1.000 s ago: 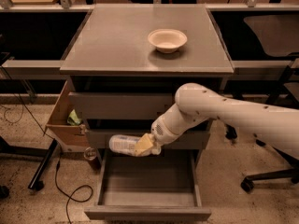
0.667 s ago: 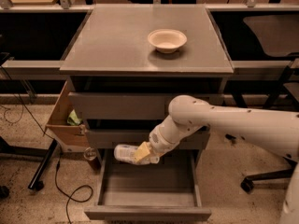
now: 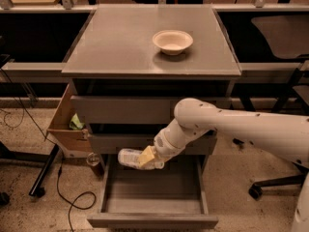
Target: Place blue plastic bottle into bottom drawer
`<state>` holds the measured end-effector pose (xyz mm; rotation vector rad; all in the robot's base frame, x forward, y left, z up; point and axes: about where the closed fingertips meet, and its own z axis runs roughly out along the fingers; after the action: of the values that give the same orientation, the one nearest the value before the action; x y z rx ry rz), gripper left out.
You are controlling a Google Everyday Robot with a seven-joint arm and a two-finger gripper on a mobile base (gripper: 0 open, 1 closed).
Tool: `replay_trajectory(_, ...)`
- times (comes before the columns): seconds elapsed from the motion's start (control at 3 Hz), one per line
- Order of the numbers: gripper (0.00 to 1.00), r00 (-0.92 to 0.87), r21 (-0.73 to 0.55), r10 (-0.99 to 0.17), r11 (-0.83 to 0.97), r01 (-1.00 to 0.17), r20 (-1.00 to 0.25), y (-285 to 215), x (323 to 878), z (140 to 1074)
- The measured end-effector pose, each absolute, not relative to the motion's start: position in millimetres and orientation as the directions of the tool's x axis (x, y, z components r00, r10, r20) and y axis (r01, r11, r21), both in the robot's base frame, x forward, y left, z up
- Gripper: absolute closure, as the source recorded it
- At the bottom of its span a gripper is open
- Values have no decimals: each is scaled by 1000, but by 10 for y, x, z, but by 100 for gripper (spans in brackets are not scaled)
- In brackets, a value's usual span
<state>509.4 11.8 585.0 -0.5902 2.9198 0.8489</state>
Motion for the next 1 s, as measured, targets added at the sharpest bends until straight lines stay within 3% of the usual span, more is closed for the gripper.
replay_trajectory(0.33, 100, -936, 554, -325, 758, -344, -137, 24, 5193, 5623)
replay_trajectory(1.0, 100, -985, 703, -169, 696, -143, -33, -463, 5448, 4350)
